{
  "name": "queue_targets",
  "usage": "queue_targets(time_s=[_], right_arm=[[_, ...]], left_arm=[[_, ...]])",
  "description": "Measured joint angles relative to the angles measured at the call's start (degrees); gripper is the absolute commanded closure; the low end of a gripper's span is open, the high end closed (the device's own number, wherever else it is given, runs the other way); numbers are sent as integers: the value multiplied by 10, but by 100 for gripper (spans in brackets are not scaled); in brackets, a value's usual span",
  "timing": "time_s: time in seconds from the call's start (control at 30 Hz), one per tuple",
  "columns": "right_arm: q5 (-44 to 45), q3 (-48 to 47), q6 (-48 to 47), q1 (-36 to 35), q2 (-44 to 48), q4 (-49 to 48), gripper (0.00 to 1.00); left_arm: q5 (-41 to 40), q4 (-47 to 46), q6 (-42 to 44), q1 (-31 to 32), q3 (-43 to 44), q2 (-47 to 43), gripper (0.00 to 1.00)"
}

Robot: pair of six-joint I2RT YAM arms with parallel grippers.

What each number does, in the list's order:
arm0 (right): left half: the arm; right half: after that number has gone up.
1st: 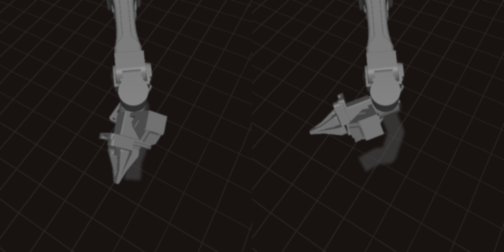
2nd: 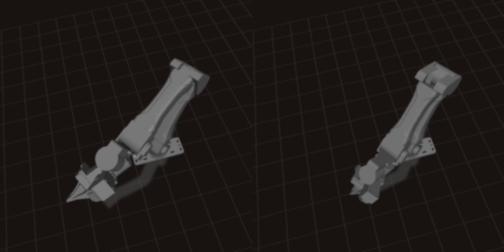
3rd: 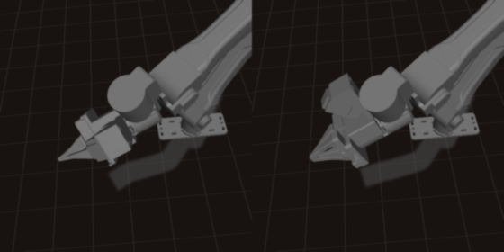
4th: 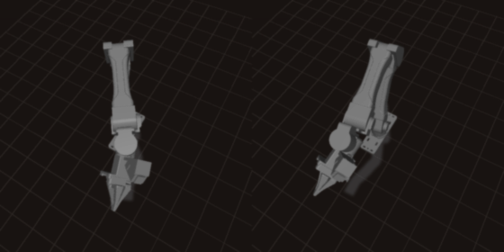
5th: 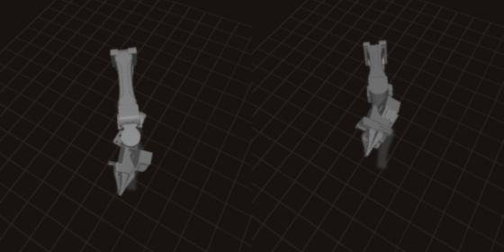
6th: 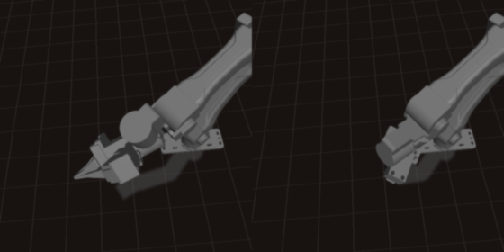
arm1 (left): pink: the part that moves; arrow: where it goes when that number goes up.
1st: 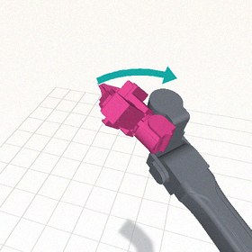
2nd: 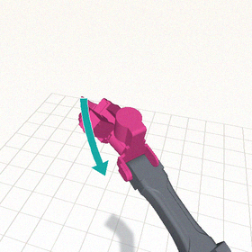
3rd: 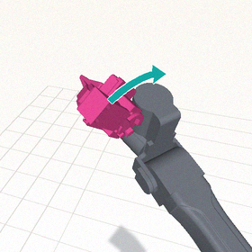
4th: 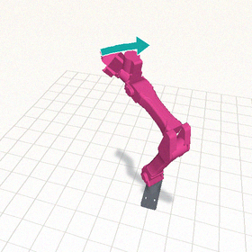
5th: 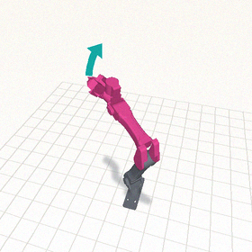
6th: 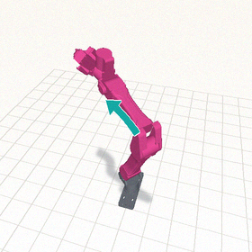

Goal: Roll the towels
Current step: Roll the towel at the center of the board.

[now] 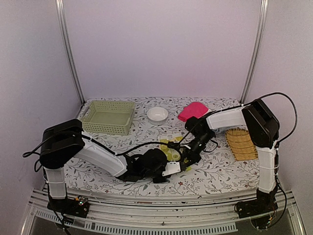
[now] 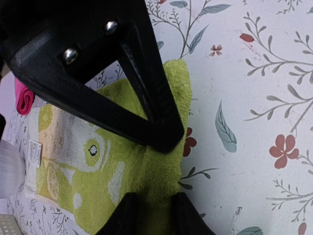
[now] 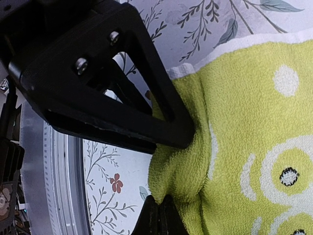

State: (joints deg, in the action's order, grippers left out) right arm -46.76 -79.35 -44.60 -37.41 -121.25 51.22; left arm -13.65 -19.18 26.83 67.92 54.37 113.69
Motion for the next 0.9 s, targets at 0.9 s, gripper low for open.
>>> queue_targets(time_s=[0.9], right_arm=[[-53,-78,-10,52,0,57,77]], left_arm=[[27,191,-59,17,42,-39,100]])
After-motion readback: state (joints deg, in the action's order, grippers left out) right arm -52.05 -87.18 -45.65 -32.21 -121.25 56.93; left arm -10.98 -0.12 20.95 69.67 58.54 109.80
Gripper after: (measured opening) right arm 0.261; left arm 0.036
